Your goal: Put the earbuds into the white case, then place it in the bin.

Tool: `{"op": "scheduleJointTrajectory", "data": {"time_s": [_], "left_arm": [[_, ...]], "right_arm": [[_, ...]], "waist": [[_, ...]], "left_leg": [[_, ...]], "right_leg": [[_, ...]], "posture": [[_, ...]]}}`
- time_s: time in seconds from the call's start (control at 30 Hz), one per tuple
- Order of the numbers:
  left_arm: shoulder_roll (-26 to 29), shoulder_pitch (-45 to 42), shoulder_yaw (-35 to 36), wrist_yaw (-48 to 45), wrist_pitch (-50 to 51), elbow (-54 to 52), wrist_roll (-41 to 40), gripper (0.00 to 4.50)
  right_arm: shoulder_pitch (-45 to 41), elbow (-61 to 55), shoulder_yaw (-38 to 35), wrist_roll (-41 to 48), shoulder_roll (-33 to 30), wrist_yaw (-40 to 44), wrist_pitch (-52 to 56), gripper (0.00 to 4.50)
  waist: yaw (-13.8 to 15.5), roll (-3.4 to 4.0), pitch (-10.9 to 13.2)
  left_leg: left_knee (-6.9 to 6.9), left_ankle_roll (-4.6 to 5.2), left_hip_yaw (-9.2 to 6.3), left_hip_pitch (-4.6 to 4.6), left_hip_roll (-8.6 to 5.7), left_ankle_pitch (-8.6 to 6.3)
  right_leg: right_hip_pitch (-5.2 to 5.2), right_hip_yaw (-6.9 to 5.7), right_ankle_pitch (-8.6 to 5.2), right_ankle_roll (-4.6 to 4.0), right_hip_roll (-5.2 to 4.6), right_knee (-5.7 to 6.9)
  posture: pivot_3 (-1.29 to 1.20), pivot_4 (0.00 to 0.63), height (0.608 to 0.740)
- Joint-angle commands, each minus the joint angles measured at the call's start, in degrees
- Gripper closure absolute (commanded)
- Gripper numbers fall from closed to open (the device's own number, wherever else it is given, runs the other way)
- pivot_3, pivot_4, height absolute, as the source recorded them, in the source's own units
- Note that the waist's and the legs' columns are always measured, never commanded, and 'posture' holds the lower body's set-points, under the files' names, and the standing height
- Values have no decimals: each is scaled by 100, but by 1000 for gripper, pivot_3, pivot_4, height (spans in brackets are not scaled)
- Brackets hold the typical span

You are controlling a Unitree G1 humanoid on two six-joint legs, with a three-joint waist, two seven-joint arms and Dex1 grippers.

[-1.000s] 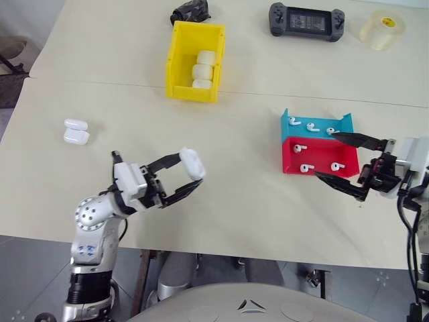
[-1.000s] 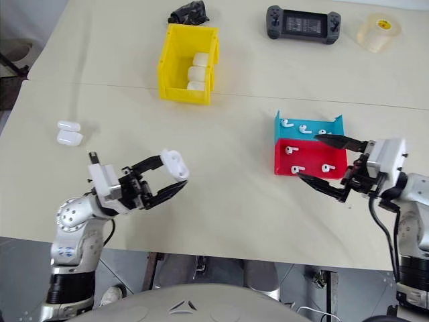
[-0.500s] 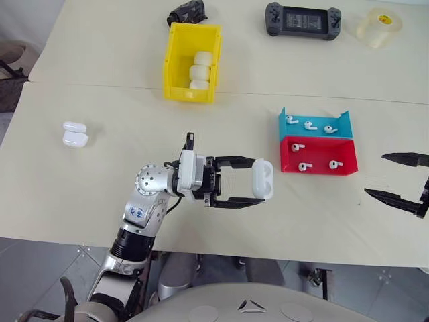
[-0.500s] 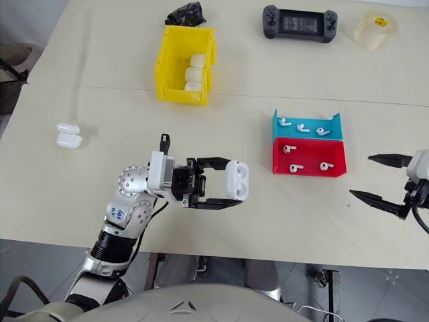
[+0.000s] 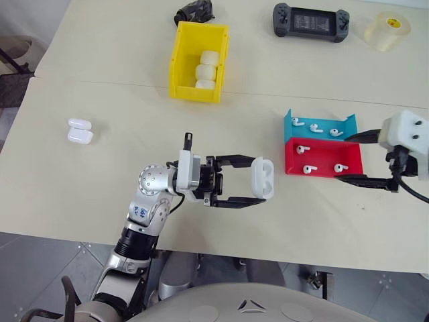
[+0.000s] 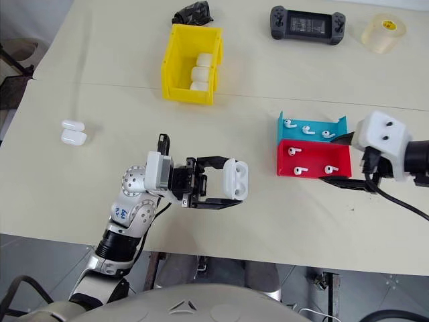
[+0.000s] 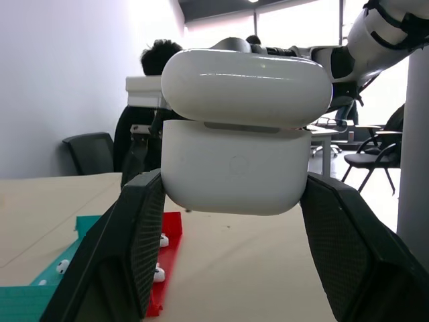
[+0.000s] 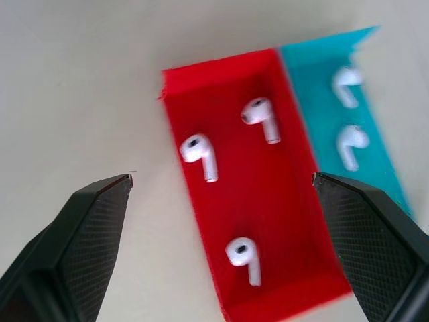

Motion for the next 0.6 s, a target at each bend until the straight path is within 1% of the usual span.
{"op": "scheduleJointTrajectory", "data": {"time_s": [0.03,0.27,0.5,0.6], "left_arm": [[-24,-54,-40,30,-15,-109,-57,1765],[-11,-117,-40,35,66,-143,-98,1765],[-35,-152,-58,53,95,-173,-94,1765],[-34,-149,-67,81,109,-208,-94,1765]], "right_arm": [[-310,319,409,-455,-148,206,-335,0],[-949,1148,1142,-1078,100,488,-970,0],[-1304,1621,1464,-1415,314,606,-1326,0],[-1471,1971,1605,-1602,503,603,-1706,0]], "waist": [[-10,-1,0],[-29,0,0],[-29,0,0],[-30,0,0]], "left_leg": [[-1,0,0,-1,0,0],[0,-3,3,1,4,1],[0,-6,4,2,5,3],[1,-6,4,2,5,3]], "right_leg": [[-1,0,0,0,0,-1],[-2,-2,0,0,3,1],[-4,-1,0,0,4,5],[-4,-1,0,0,4,4]], "posture": [[0,150,740],[0,150,740],[0,150,740],[0,150,740]]}}
